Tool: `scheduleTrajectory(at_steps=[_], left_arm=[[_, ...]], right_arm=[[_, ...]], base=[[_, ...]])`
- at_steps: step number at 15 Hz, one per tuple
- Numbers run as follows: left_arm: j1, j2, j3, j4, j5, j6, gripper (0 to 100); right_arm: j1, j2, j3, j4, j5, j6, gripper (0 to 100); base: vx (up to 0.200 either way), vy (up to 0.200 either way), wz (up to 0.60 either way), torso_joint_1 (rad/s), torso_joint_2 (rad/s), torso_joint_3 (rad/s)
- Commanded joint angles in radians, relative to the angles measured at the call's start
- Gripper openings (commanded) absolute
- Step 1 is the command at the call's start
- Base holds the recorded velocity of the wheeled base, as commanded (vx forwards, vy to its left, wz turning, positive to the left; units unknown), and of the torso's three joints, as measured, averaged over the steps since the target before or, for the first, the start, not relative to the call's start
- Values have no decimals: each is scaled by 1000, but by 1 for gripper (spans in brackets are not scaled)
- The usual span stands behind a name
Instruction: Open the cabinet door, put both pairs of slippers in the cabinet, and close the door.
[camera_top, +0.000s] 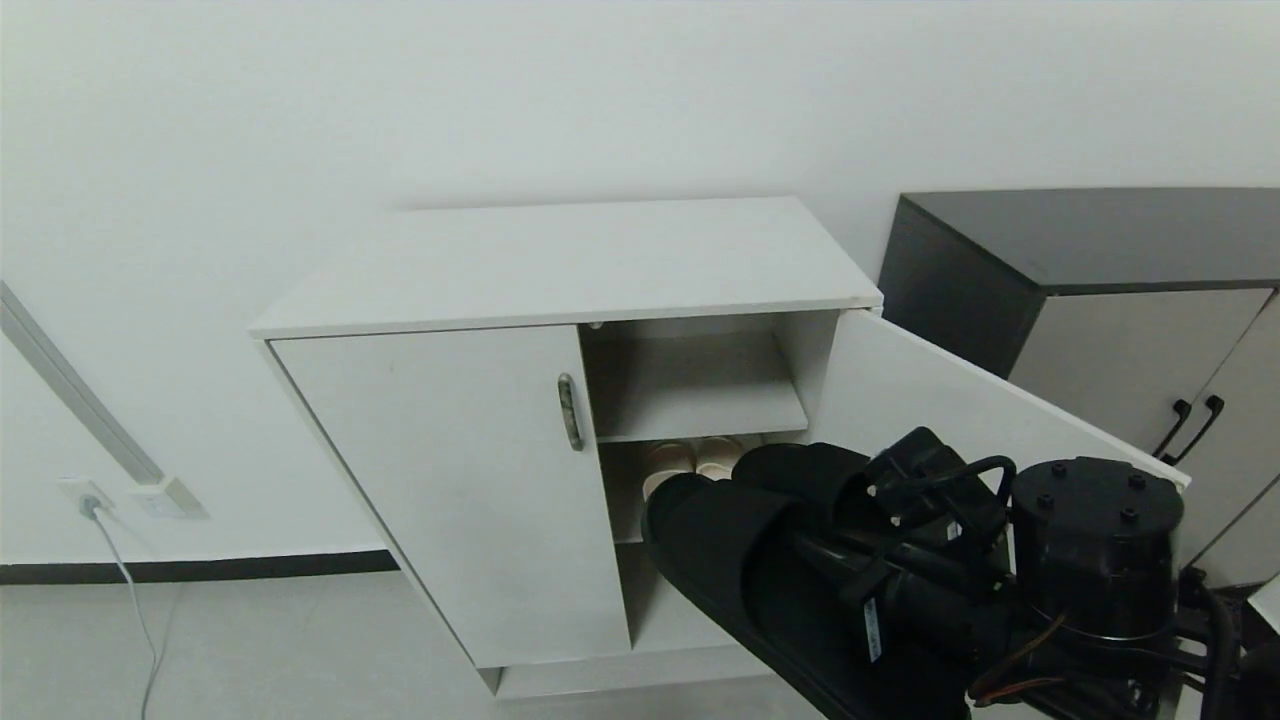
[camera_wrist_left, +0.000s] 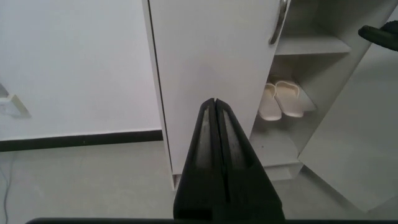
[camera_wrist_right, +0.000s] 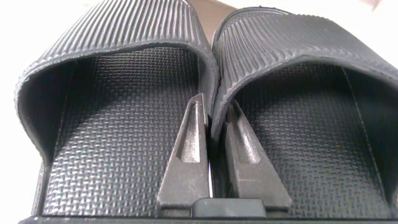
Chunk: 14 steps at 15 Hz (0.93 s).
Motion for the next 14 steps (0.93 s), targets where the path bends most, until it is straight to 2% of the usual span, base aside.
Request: scheduleTrajectory(at_steps=[1, 9, 14], left_arm=[[0, 0, 0, 0, 0, 0, 0], [0, 0, 0, 0, 0, 0, 0], [0, 0, 0, 0, 0, 0, 0]], right_arm=[[0, 0, 2, -1, 0, 0, 0], [7, 2, 3, -1, 0, -2, 0], [13, 2, 5, -1, 0, -2, 0]], base=[[0, 0, 0, -168, 500, 315], [0, 0, 0, -140, 479, 333], [0, 0, 0, -74, 452, 368]])
